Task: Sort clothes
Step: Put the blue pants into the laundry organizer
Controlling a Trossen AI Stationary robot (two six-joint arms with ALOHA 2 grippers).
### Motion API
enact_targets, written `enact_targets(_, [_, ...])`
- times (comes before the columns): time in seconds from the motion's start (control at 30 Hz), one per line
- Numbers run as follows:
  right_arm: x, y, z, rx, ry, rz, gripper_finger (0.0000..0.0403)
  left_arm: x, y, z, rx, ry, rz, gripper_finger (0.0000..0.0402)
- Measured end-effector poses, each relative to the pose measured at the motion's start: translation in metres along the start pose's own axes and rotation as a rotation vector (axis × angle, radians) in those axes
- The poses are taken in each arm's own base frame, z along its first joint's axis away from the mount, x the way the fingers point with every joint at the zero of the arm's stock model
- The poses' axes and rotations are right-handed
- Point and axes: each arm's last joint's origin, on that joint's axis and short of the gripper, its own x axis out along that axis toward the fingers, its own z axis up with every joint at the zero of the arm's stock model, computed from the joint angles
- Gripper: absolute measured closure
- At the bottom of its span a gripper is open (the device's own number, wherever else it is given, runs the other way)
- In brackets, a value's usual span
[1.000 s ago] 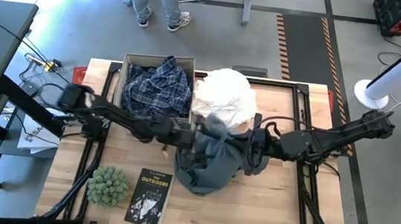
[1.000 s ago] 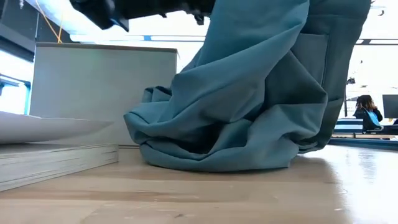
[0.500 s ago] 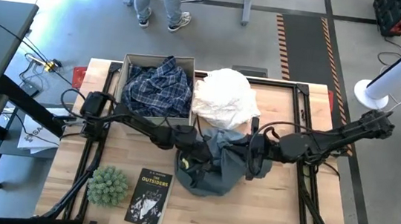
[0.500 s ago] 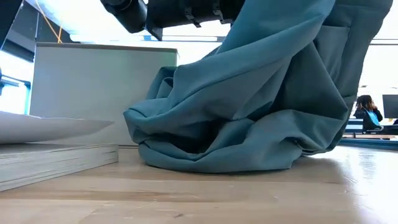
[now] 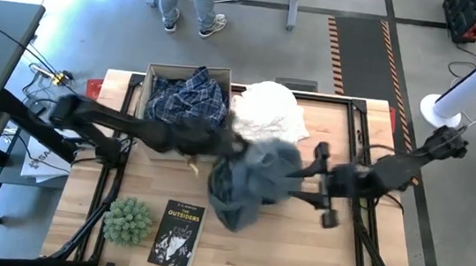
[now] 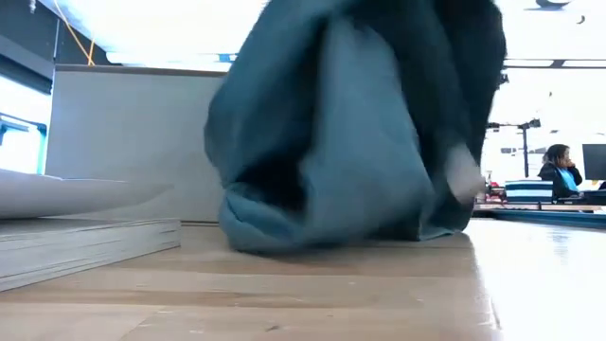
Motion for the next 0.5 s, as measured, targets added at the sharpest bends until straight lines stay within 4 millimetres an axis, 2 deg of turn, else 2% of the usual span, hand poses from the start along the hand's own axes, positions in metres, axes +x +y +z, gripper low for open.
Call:
enact_targets(0.1, [-0.008, 0.004, 0.006, -0.003, -0.002, -0.004, 0.0220, -0.039, 0.045, 0.046, 0.113, -0.079, 0.178, 0.0397])
enact_targets(0.2, [-0.008, 0.008, 0.000, -0.035, 0.044, -0.056, 0.0218, -0.088, 0.099, 0.104, 0.213, -0.217, 0.392, 0.0398])
enact_targets(0.3, [-0.009, 0.005, -0.004, -0.055, 0.081, -0.139, 0.0218, -0.135, 0.146, 0.150, 0.325, -0.300, 0.617, 0.0398])
enact_targets(0.4, [-0.007, 0.003, -0.010, -0.063, 0.130, -0.205, 0.0218, -0.171, 0.179, 0.181, 0.375, -0.307, 0.764, 0.0399])
enact_targets(0.5, [-0.006, 0.001, -0.014, -0.060, 0.153, -0.238, 0.0218, -0.189, 0.196, 0.193, 0.420, -0.230, 0.761, 0.0400])
